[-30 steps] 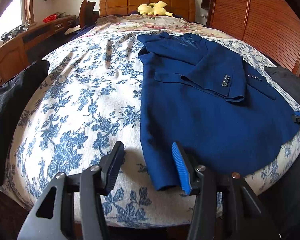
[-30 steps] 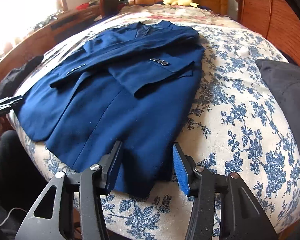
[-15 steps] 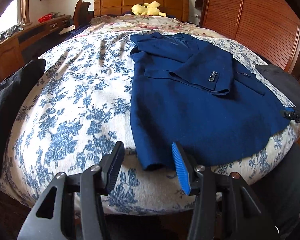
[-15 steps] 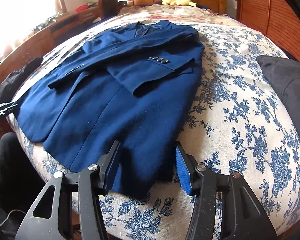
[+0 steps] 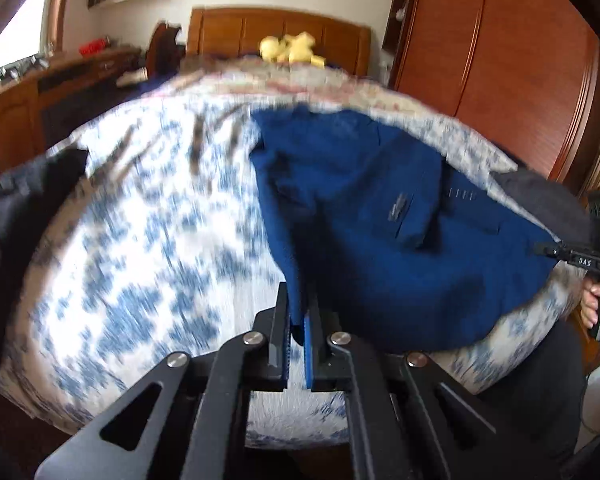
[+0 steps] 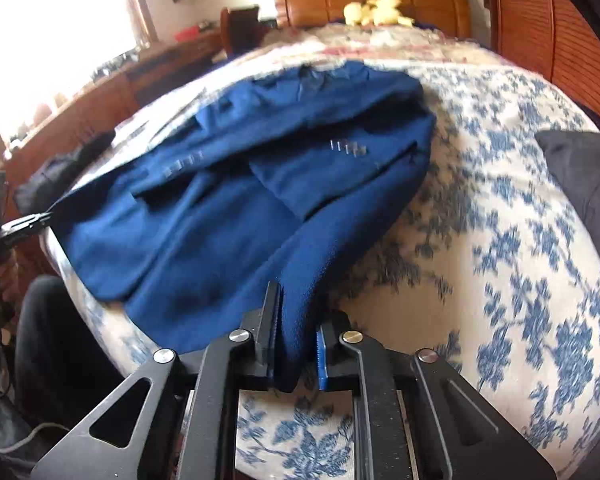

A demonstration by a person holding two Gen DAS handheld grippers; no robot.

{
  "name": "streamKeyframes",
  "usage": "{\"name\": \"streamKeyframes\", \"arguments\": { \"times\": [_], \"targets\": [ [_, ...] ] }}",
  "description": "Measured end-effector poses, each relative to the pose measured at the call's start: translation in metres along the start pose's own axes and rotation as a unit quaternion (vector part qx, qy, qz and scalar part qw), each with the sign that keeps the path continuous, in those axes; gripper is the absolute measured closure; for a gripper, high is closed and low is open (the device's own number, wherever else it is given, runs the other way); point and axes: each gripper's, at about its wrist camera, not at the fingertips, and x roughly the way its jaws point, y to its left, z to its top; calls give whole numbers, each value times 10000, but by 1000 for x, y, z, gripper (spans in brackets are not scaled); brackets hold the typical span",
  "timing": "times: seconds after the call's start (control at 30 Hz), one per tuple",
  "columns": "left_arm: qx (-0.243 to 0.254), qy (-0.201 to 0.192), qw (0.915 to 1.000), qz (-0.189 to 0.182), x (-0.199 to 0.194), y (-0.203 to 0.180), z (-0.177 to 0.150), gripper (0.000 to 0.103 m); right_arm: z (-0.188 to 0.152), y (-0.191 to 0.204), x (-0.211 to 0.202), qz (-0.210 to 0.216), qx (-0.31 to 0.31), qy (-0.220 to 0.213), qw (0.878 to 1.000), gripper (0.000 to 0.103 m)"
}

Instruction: Fold large clothes

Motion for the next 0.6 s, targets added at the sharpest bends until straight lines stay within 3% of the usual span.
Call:
{"name": "streamKeyframes", "arguments": {
  "times": [0.33,0.6],
  "targets": [
    [269,-1066,9939,-51,-99,-27,64,102,51,24,-100,332,73,-1189,9923,97],
    [501,-2002,9784,-140,-203,-51,95,102,59,51,-217,432,-285,-2077,9768,97]
  ]
}}
